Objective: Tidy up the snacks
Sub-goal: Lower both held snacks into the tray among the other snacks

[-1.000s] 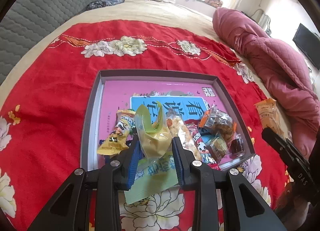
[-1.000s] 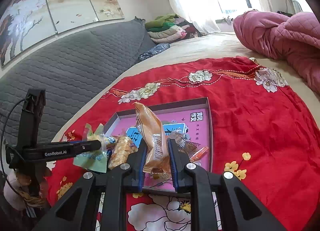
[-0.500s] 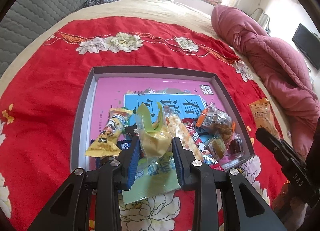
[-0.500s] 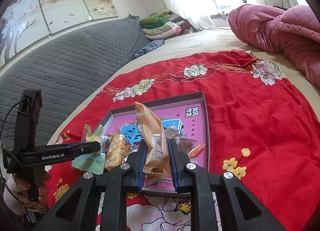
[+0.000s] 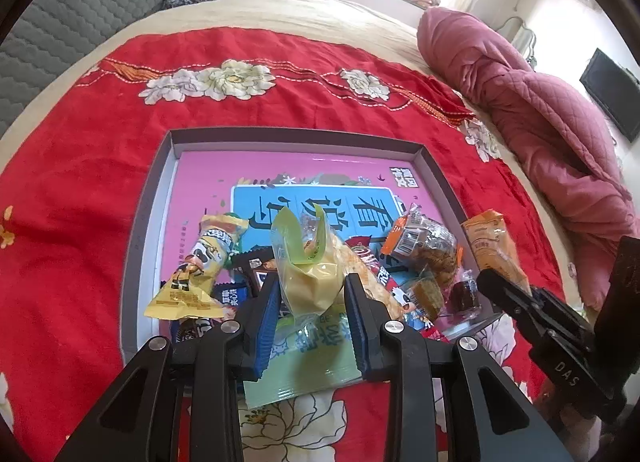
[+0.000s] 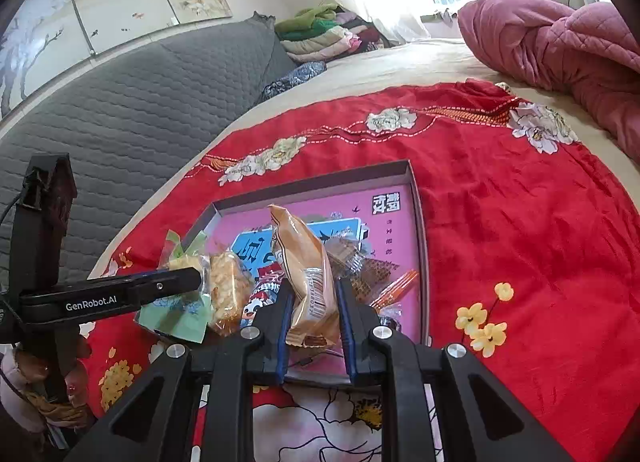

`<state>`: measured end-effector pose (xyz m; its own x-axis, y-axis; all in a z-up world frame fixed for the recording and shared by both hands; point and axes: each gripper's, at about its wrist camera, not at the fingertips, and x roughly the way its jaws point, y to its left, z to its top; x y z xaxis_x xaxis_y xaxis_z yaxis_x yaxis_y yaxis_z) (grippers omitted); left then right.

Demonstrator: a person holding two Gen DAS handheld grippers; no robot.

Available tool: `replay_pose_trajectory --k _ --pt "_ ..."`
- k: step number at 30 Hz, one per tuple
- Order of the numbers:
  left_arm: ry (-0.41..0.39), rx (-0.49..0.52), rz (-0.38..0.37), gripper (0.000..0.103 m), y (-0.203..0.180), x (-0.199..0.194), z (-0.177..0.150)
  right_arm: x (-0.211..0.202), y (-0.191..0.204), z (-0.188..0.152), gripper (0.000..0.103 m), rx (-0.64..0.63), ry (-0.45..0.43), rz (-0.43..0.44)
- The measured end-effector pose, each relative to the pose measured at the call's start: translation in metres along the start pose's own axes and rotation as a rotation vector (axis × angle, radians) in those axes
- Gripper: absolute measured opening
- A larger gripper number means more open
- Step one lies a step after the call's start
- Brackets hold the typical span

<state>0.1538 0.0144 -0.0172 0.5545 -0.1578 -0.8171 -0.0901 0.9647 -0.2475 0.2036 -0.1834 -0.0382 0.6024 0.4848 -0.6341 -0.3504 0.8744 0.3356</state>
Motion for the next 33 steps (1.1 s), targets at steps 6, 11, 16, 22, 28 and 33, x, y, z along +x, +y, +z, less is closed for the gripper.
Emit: replay_pose_trajectory --k 6,11,16,22,28,33 --pt "0.002 -0.018 -0.010 0.033 0.004 0.002 0.000 0.010 -0.001 -0.004 0.021 0.009 0.044 0.000" --pt "-0.001 -0.029 -0.006 0.033 0.008 0.003 0.001 0.014 0.002 -0.005 0.021 -0.006 0.061 0.004" --pt "-0.003 -0.036 -0.009 0.033 0.012 0.000 -0.002 0.023 0.004 -0.007 0.021 -0.018 0.083 0.008" --pt "0.012 -0.048 0.004 0.033 0.019 0.002 -0.007 0.029 0.008 -0.010 0.021 -0.034 0.105 0.010" --pt "0.013 -0.049 0.001 0.033 0.018 0.005 -0.010 0.033 0.005 -0.012 0.021 -0.017 0.119 0.003" --pt "0.013 -0.043 -0.006 0.033 0.015 0.006 -0.010 0.036 0.006 -0.013 0.021 -0.021 0.127 -0.004"
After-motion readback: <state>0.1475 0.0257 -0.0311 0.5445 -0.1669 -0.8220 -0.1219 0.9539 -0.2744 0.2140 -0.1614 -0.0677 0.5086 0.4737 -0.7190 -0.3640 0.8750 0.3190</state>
